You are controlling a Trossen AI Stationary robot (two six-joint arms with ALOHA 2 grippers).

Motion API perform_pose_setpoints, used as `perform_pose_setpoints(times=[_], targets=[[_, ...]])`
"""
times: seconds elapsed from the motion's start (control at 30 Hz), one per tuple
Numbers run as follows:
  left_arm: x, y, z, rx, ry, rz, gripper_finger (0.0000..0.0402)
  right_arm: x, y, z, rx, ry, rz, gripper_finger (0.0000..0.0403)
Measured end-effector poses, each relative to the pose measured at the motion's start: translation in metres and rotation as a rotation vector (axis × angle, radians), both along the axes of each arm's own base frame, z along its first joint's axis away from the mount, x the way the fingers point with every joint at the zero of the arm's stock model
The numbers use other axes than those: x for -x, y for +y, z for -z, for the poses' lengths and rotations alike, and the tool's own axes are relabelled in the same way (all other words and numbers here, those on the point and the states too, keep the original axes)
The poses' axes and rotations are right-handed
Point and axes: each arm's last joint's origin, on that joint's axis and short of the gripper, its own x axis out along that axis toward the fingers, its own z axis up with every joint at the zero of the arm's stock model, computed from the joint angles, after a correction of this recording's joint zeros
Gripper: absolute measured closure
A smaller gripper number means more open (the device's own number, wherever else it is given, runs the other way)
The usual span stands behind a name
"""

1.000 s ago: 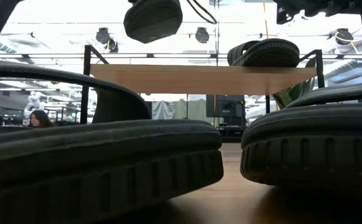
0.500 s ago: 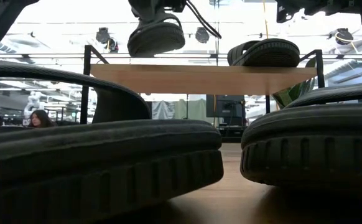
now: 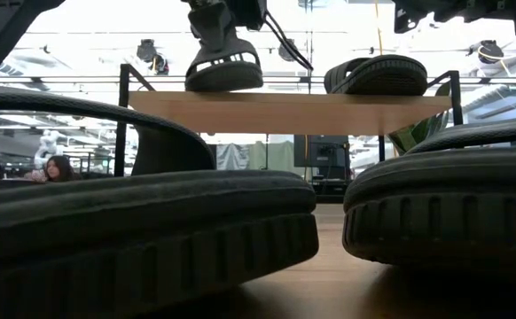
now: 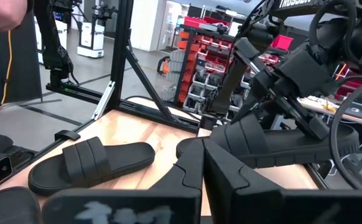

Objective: Pick and place slides into the shelf
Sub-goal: Put the top black slide on the shelf

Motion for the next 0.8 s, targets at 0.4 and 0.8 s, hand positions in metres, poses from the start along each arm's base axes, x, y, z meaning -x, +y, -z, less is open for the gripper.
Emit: perform_pose_setpoints(times=[0.4, 0.8], targets=[[-0.001, -0.0001, 0.0031, -0.177, 0.057, -0.018, 0.0366, 0.0, 0.0, 0.0, -0.026, 0.005, 0.0, 0.0403], [-0.0021, 0.0013, 0.0038, -0.238, 0.064, -0.031, 0.0256, 0.0, 0.0, 0.0, -0.026, 0.005, 0.0, 0.0403]])
